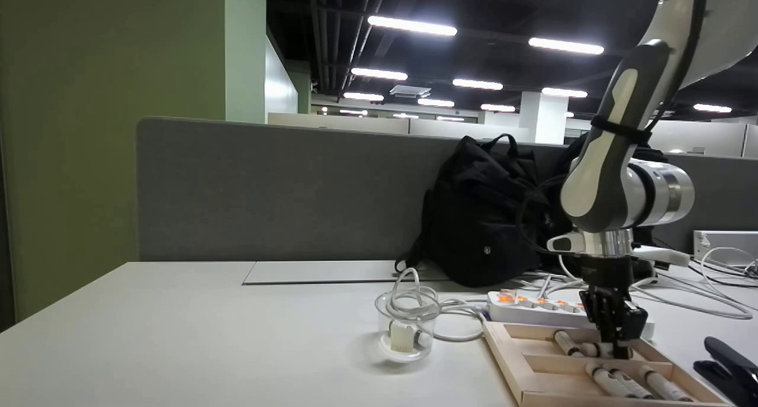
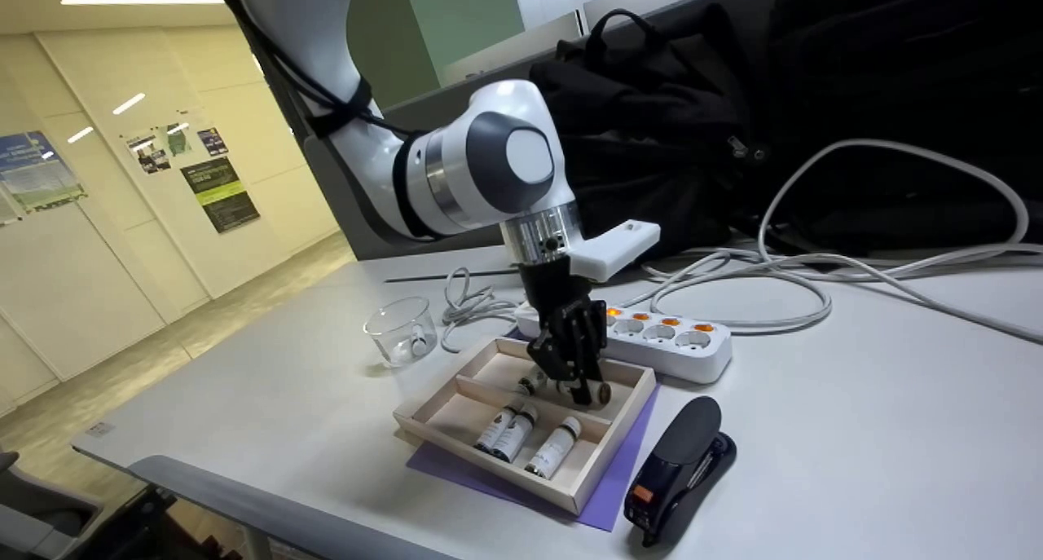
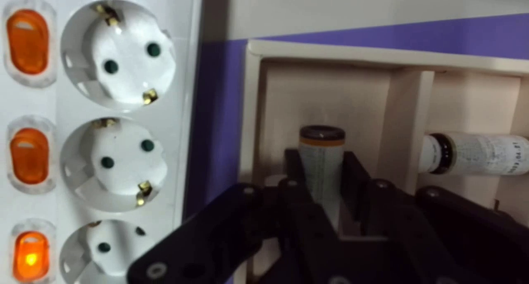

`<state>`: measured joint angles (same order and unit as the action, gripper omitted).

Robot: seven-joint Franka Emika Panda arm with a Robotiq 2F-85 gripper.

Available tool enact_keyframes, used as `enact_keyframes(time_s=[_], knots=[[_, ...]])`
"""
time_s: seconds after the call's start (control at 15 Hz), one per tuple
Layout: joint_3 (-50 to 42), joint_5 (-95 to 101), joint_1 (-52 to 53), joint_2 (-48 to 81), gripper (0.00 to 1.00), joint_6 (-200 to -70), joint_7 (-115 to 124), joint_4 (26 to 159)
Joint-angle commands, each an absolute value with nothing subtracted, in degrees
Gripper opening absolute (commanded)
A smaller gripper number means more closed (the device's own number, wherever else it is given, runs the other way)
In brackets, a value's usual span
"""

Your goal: Remove one bottle from the tray and place it on the left side of the table

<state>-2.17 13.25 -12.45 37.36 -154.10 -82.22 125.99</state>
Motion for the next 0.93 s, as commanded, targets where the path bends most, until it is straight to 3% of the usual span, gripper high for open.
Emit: enact_keyframes(time_s=[0.0,0.4,0.87], knots=[[-0.62,12.82,-13.08,36.39,0.06,-150.69,-82.1,125.17],[5.22,7.56,-11.24,28.8,0.07,-134.65,-83.78,123.76],[7.92,7.66,-4.76,33.32,0.07,-135.93,-84.13,117.12]])
